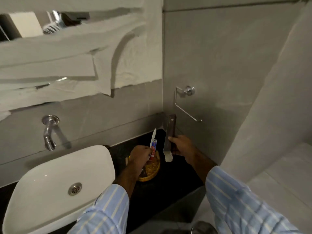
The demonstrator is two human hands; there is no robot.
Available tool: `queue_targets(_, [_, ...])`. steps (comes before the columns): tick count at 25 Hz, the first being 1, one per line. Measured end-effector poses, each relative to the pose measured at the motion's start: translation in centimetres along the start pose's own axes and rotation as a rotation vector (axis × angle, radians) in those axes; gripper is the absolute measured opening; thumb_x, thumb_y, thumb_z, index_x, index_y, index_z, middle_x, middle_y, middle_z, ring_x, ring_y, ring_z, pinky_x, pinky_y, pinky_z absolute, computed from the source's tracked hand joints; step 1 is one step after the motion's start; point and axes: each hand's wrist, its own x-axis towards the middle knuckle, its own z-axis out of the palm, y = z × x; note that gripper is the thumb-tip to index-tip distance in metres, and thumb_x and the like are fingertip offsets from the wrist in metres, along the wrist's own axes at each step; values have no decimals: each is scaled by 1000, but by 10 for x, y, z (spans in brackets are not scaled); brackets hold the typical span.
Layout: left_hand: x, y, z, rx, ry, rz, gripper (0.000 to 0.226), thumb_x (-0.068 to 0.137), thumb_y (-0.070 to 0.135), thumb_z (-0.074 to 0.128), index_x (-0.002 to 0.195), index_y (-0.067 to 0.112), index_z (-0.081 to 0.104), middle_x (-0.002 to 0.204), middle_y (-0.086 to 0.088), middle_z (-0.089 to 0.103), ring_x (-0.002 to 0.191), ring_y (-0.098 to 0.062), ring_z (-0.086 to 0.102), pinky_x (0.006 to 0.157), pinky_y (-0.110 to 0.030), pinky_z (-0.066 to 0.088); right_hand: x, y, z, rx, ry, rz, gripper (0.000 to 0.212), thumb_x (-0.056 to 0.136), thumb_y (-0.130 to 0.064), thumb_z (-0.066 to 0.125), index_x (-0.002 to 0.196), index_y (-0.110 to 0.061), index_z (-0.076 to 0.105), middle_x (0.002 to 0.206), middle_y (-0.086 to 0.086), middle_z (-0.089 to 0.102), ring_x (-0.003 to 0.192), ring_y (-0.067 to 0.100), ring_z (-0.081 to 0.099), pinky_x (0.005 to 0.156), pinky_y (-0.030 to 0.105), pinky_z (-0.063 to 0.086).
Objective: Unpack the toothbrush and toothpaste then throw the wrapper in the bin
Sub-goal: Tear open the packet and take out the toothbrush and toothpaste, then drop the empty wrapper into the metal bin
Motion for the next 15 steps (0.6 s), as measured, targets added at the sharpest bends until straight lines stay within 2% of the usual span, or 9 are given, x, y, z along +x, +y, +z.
queue_targets(2, [-9,-23,23,30,-73,-125,16,94,13,60,84,6,69,73,-8,68,62,-18,63,50,-27,55,-6,49,-20,-50,-10,60,19,95,-22,61,106,-10,71,97,8,76,85,21,74,57,26,56])
queue_targets(3, [-14,-35,34,26,-102,-202,13,96,14,59,92,5,68,80,-9,68,68,-18,64,50,-26,55,-11,72,-29,-72,-18,87,17,96,-22,61,105,-11,70,100,9,76,89,21,74,59,26,58])
queue_targets(4, [-17,-48,44,26,-128,-267,14,97,13,58,100,3,67,89,-12,69,76,-20,66,55,-28,57,-18,93,-37,-89,-17,114,17,96,-23,61,105,-11,70,103,11,75,92,23,74,63,28,59])
queue_targets(7, [-26,-89,81,100,-207,-411,23,96,12,59,114,-3,65,110,-20,70,98,-30,69,84,-41,60,-38,154,-63,-147,31,170,22,96,-25,61,104,-7,70,105,14,73,96,28,73,78,38,62])
queue_targets(9, [-34,-113,100,197,-276,-418,27,95,13,61,115,-4,67,104,-18,72,93,-27,69,91,-44,58,-54,185,-79,-175,47,231,21,96,-26,61,103,-9,70,106,14,74,94,26,73,78,36,62])
queue_targets(12, [-43,-140,136,282,-352,-381,28,93,18,61,110,-3,70,90,-10,72,74,-21,70,80,-41,60,-75,220,-107,-153,73,339,29,97,-25,60,118,-7,67,111,14,73,91,25,73,66,29,60])
queue_targets(15, [-58,-159,168,420,-377,-447,22,93,20,63,104,2,73,96,-15,76,79,-23,72,84,-41,61,-93,255,-130,-141,161,462,33,98,-28,58,123,-7,65,110,10,72,91,22,70,66,26,58])
